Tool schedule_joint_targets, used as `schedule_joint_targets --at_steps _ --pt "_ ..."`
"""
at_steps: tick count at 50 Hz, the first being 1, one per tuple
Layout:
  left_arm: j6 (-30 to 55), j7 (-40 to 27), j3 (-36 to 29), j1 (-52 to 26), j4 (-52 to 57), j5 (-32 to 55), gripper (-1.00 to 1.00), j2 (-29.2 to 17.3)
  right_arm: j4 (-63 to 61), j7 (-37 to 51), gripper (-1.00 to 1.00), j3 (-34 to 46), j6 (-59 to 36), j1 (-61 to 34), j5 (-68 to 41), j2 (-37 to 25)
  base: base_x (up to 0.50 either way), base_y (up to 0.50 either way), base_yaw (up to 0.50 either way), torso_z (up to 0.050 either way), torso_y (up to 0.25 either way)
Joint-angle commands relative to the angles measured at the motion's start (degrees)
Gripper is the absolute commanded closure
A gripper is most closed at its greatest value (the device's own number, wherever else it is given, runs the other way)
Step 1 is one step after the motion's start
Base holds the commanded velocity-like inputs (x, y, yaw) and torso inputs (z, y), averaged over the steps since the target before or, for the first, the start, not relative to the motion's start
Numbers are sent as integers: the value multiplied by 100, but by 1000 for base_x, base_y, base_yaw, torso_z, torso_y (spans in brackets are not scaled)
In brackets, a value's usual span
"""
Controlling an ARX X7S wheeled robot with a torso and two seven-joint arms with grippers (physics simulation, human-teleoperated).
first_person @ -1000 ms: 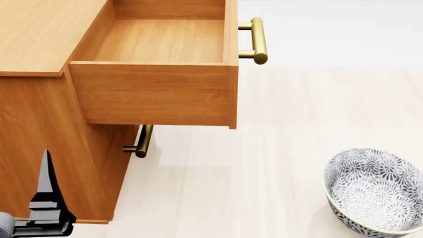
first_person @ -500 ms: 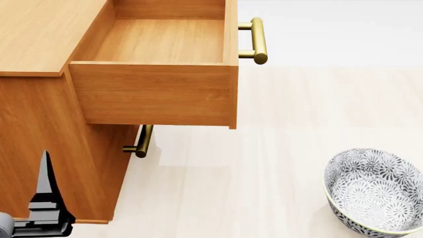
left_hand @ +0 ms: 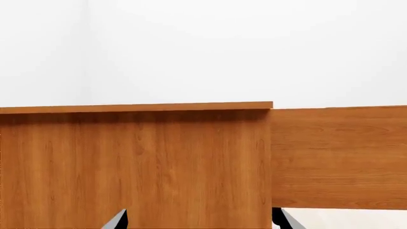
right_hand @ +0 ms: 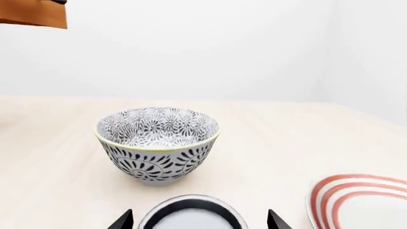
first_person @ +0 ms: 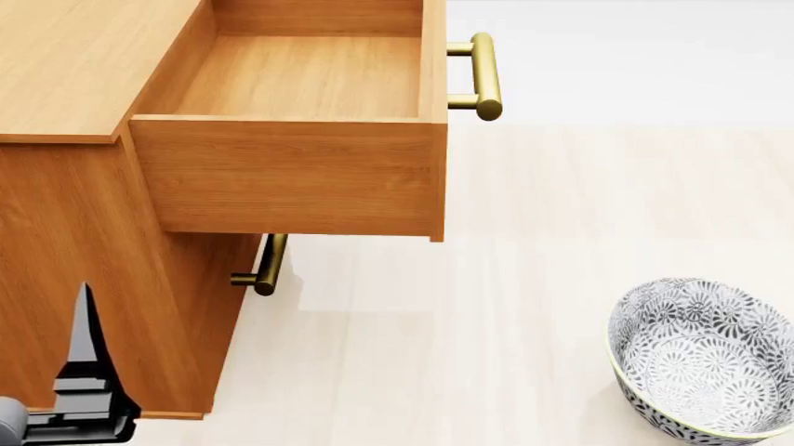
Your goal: Put the ketchup in the top drawer of the cabinet.
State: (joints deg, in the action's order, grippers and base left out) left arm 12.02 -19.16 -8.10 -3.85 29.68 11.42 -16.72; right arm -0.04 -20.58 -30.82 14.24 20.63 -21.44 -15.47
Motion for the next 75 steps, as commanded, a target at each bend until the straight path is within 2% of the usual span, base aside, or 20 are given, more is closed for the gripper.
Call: schedule_joint_targets --at_steps 1,19,20,31,55,75 --pt "-45 -19 -1 4 -51 23 -100 -20 364 -11 -100 67 140 -140 105 26 0 0 0 0 0" --pt "-46 -75 -8 8 -49 55 -100 -47 472 -1 -100 117 23 -224 -5 11 0 0 0 0 0" --pt "-44 -78 -8 8 -46 58 -100 -49 462 -3 100 108 35 -219 -19 14 0 0 0 0 0" --pt "-57 -89 -22 2 -72 77 -100 -67 330 -17 100 144 2 -176 -60 -2 0 0 0 0 0" --pt "-97 -63 -94 -56 -174 177 -100 -81 -2224 1326 100 -209 -1700 -239 -451 -515 0 0 0 0 0" --pt "-130 -74 -103 -84 -220 225 -100 -125 -3330 2268 100 -155 -3058 -970 -712 -1129 0 0 0 0 0"
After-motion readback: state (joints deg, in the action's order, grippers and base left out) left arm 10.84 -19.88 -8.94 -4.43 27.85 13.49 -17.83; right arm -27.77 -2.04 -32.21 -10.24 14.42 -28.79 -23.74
